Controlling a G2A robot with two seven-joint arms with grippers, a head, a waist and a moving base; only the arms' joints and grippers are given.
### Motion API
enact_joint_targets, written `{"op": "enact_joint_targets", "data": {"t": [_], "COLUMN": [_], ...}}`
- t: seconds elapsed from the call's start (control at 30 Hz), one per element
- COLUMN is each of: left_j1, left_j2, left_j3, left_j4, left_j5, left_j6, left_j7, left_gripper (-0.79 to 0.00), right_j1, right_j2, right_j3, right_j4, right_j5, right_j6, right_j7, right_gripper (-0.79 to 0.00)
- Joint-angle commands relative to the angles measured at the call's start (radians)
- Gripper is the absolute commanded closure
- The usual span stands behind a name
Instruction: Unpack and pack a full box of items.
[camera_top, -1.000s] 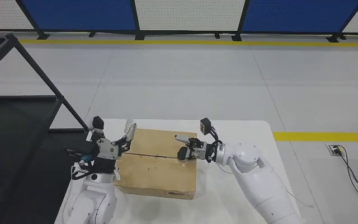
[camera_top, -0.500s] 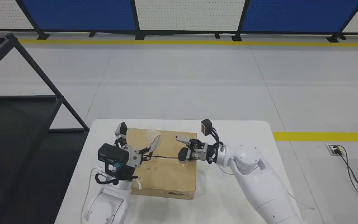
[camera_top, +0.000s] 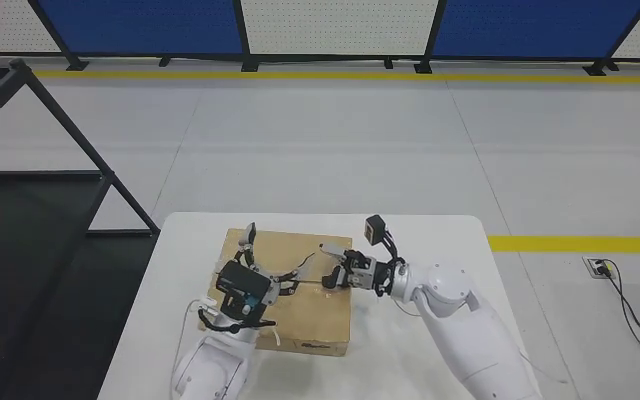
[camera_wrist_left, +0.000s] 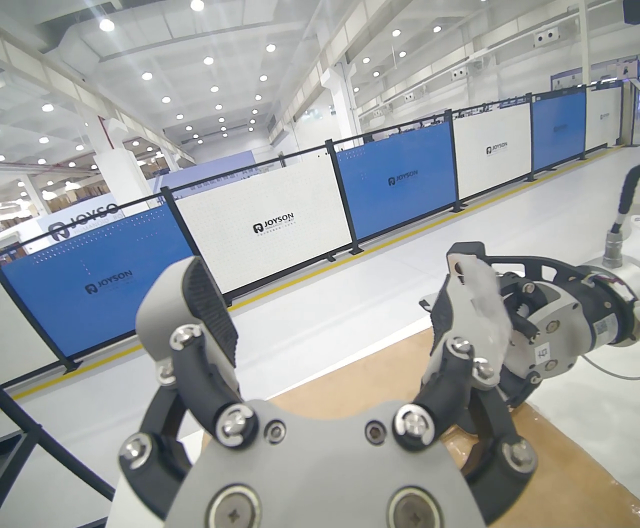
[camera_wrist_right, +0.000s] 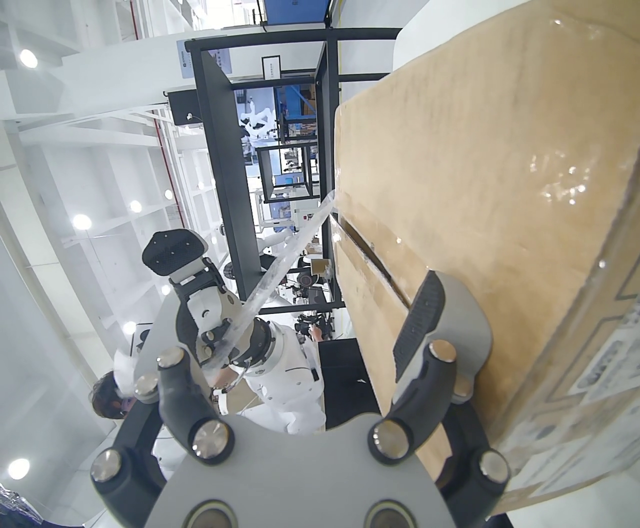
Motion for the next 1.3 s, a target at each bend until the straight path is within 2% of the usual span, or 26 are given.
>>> {"op": "enact_joint_targets", "data": {"t": [0.0,0.23,0.37,0.43,0.53,0.67,0.77,0.87,0.9,0.97,1.03,1.07,1.13,1.2,1.27], "left_j1": [-0.007,-0.024,-0.002,0.026,0.087,0.183,0.226,0.217,0.208,0.194,0.166,0.154,0.121,0.108,0.096], "left_j2": [-0.003,-0.013,-0.012,-0.007,0.008,0.031,0.051,0.071,0.078,0.093,0.11,0.117,0.13,0.138,0.145], "left_j3": [0.014,0.04,0.007,-0.038,-0.145,-0.347,-0.514,-0.655,-0.689,-0.727,-0.76,-0.763,-0.775,-0.761,-0.751], "left_j4": [0.007,0.021,-0.012,-0.04,-0.088,-0.138,-0.129,-0.073,-0.048,0.014,0.073,0.108,0.147,0.158,0.168], "left_j5": [0.01,0.02,-0.009,-0.036,-0.073,-0.195,-0.268,-0.422,-0.471,-0.602,-0.704,-0.764,-0.828,-0.851,-0.838], "left_j6": [0.0,-0.003,-0.014,-0.036,-0.093,-0.214,-0.36,-0.543,-0.593,-0.75,-0.853,-0.89,-0.898,-0.919,-0.904], "left_j7": [-0.007,-0.018,-0.014,-0.016,-0.012,-0.025,-0.104,-0.218,-0.266,-0.395,-0.514,-0.565,-0.652,-0.712,-0.744], "left_gripper": [-0.785,-0.785,-0.785,-0.785,-0.785,-0.785,-0.785,-0.785,-0.785,-0.785,-0.785,-0.785,-0.785,-0.785,-0.785], "right_j1": [-0.01,-0.042,-0.051,-0.053,-0.053,-0.047,-0.039,-0.033,-0.032,-0.029,-0.026,-0.024,-0.022,-0.022,-0.023], "right_j2": [0.003,0.013,0.017,0.018,0.021,0.023,0.024,0.026,0.027,0.027,0.028,0.028,0.028,0.028,0.029], "right_j3": [0.006,0.023,0.026,0.029,0.032,0.031,0.028,0.026,0.026,0.025,0.023,0.022,0.019,0.016,0.014], "right_j4": [-0.014,-0.053,-0.066,-0.069,-0.07,-0.063,-0.057,-0.05,-0.048,-0.044,-0.042,-0.042,-0.044,-0.048,-0.053], "right_j5": [-0.001,-0.003,-0.001,0.002,0.005,0.003,0.002,0.001,0.001,0.003,0.002,0.003,0.004,0.002,-0.001], "right_j6": [0.001,0.009,0.012,0.008,0.003,0.004,0.0,-0.002,-0.003,-0.005,-0.009,-0.011,-0.018,-0.026,-0.034], "right_j7": [-0.003,-0.011,-0.017,-0.021,-0.016,-0.007,0.004,0.014,0.016,0.021,0.022,0.022,0.02,0.018,0.016], "right_gripper": [-0.785,-0.785,-0.785,-0.785,-0.785,-0.785,-0.785,-0.785,-0.785,-0.785,-0.785,-0.785,-0.785,-0.785,-0.785]}}
